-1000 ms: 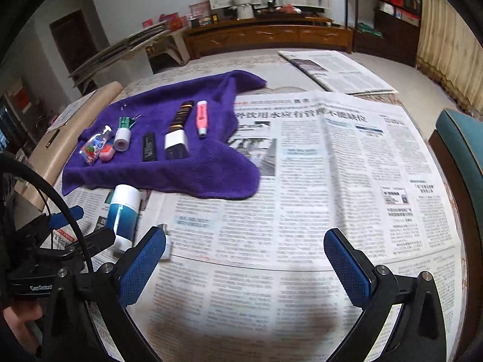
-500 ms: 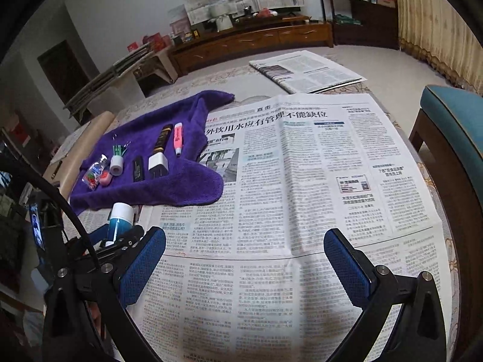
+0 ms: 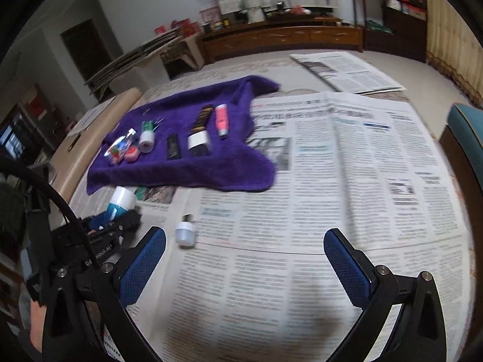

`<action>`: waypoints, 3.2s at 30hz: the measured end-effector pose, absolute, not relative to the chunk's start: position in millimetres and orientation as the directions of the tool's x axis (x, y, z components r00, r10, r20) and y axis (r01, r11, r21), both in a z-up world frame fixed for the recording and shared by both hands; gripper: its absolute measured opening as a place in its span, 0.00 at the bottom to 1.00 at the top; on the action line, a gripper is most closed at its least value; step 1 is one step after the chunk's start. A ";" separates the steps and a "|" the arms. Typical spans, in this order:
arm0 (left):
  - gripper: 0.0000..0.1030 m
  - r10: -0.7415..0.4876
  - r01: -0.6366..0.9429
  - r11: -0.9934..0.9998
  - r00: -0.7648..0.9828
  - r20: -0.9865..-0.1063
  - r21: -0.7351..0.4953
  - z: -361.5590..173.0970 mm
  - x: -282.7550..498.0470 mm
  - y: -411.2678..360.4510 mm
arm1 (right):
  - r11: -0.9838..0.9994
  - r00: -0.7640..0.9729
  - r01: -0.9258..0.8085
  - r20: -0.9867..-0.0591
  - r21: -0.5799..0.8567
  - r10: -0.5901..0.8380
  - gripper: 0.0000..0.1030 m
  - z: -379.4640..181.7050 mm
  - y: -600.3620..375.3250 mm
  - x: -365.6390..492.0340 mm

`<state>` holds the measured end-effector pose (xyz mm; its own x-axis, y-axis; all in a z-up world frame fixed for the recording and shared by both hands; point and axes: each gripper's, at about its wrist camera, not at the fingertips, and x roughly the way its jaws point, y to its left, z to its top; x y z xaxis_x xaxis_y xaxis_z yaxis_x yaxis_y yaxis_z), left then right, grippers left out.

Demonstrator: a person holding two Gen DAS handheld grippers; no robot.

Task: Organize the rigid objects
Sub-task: 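Grasp the small white USB light with the right gripper, then place the deodorant stick on the towel with the left gripper while the right gripper places the USB light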

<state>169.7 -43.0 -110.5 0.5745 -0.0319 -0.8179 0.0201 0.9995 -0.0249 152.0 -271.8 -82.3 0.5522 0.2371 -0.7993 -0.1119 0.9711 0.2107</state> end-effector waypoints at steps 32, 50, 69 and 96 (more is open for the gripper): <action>0.33 -0.078 0.075 0.996 0.586 -0.806 -0.042 -116.9 152.6 20.7 | 0.973 0.589 -0.228 -0.800 -0.027 0.116 0.45 -136.9 -179.5 148.8; 0.33 -0.091 0.050 0.996 0.603 -0.793 -0.076 -110.3 157.3 35.7 | 0.975 0.566 -0.216 -0.808 0.049 0.166 0.23 -132.1 -191.9 156.6; 0.33 -0.130 0.074 0.992 0.617 -0.776 -0.107 -87.9 171.5 29.5 | 0.968 0.597 -0.208 -0.767 0.137 0.237 0.23 -97.9 -206.8 166.9; 0.33 -0.210 0.179 0.976 0.592 -0.778 -0.127 -74.5 324.6 -9.2 | 0.931 0.543 -0.314 -0.770 0.184 0.335 0.23 -77.3 -157.6 334.7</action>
<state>324.6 -9.2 -74.5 0.5923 -0.2101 -0.7778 0.1789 0.9756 -0.1272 334.7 -157.6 -77.3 0.5433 0.3352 -0.7697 -0.3138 0.9315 0.1841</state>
